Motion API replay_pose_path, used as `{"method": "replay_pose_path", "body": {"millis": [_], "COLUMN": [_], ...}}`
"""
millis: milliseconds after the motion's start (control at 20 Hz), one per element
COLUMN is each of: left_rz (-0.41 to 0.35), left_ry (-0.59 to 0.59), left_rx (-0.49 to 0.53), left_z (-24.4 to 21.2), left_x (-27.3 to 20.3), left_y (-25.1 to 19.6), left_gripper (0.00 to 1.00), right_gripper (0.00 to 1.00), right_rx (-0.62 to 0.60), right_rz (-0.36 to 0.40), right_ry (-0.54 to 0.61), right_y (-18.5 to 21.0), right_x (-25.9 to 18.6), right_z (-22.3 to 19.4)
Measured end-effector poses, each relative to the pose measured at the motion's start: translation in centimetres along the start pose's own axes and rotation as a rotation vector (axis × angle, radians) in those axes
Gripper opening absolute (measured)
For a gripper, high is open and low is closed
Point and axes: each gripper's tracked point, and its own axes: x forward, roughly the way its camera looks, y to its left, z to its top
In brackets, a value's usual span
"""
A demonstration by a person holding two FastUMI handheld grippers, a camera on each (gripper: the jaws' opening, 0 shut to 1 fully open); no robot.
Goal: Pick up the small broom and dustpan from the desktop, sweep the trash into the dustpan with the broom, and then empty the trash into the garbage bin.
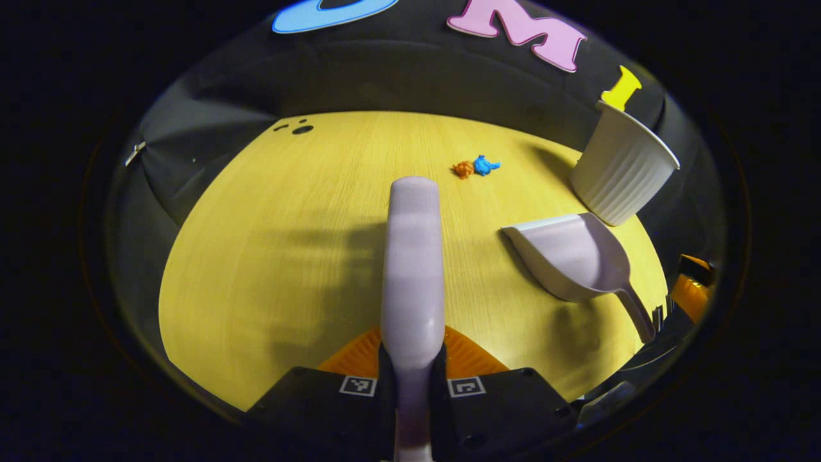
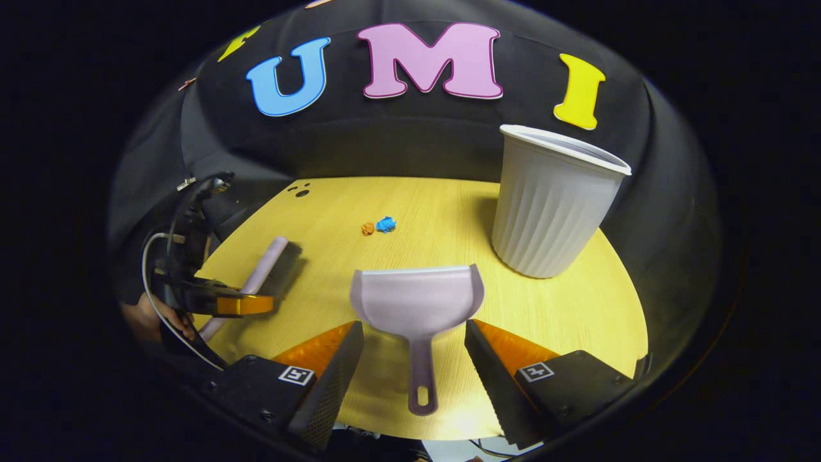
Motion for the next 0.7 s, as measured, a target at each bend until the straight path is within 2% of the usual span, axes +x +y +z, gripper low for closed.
{"method": "replay_pose_path", "body": {"millis": [150, 250, 700], "left_rz": [0.018, 0.076, 0.127], "left_ry": [-0.051, -0.062, -0.065], "left_rx": [-0.001, 0.017, -0.089], "left_z": [-0.5, -1.4, -5.3], "left_x": [-3.5, -5.7, -10.0], "left_y": [0.2, 1.1, 1.2], "left_gripper": [0.26, 0.26, 0.26], "right_gripper": [0.99, 0.99, 0.99], "right_rx": [-0.036, -0.043, -0.034], "right_rz": [-0.07, -0.071, -0.105], "right_ry": [0.073, 0.115, 0.343], "right_y": [-1.3, -1.0, -2.0], "right_x": [1.1, 1.9, 7.7], "right_z": [-1.5, -2.5, -8.1]}}
